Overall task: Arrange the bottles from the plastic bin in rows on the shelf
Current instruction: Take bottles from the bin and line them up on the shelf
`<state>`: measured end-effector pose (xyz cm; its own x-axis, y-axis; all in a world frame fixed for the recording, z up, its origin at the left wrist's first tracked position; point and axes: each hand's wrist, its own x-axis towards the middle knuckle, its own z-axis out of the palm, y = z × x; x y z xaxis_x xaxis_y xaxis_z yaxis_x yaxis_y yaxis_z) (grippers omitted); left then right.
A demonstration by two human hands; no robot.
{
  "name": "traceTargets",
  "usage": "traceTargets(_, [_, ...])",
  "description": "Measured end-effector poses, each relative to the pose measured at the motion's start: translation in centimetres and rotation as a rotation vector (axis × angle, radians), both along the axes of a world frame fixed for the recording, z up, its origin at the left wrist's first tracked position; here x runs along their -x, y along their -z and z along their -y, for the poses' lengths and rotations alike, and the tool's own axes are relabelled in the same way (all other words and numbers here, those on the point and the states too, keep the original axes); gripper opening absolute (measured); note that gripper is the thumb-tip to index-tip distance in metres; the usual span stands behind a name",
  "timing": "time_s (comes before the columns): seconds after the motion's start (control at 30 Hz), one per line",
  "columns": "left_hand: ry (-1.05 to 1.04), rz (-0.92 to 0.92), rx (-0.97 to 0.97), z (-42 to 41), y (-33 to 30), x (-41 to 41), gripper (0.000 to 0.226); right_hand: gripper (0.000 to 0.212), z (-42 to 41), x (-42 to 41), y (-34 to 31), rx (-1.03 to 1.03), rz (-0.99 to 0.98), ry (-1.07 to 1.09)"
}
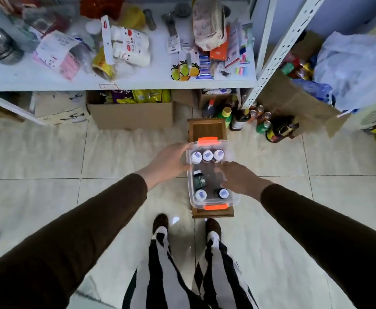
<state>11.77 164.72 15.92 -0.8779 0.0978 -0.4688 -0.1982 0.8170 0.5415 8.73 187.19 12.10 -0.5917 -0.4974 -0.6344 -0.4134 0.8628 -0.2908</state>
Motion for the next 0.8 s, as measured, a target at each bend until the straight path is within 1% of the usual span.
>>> traceTargets(0.07, [-0.04,0.028,-0.007,-2.6,2.9,0.1,0.057,0.062,-1.5,0.0,3.3,-0.021,0.016,-0.057])
traceTargets(0.1, [-0.068,0.036,-0.004,-3.9,4.5,0.2,0.055,0.061,-2.1,0.1,4.7,-0.022,0.016,-0.092])
traceTargets(0.2, [-0.129,0.055,0.032,-6.9,9.3,0.9,0.049,0.039,-3.1,0.2,8.0,-0.01,-0.012,-0.246])
traceTargets(0.3, [-0.171,0.054,0.084,-8.5,13.8,2.3,0.046,0.037,-3.6,0.3,11.7,-0.034,-0.042,-0.39])
traceTargets(0.37, [-0.187,0.047,0.134,-8.7,16.7,3.3,0.046,0.037,-3.8,0.4,14.0,-0.081,-0.021,-0.495])
traceTargets(0.47, [-0.137,0.068,0.265,-8.7,20.1,4.6,0.054,0.036,-3.9,0.2,17.1,-0.127,-0.016,-0.63])
traceTargets(0.63, [-0.036,0.065,0.407,-9.4,23.6,6.1,0.064,0.033,-3.6,0.1,20.2,-0.153,-0.071,-0.718])
traceTargets(0.7, [-0.007,0.045,0.467,-9.5,24.6,6.2,0.059,0.034,-3.3,0.1,20.6,-0.174,-0.088,-0.746])
traceTargets(0.8, [0.0,0.004,0.518,-9.7,25.8,6.4,0.043,0.037,-3.0,0.0,21.2,-0.182,-0.108,-0.798])
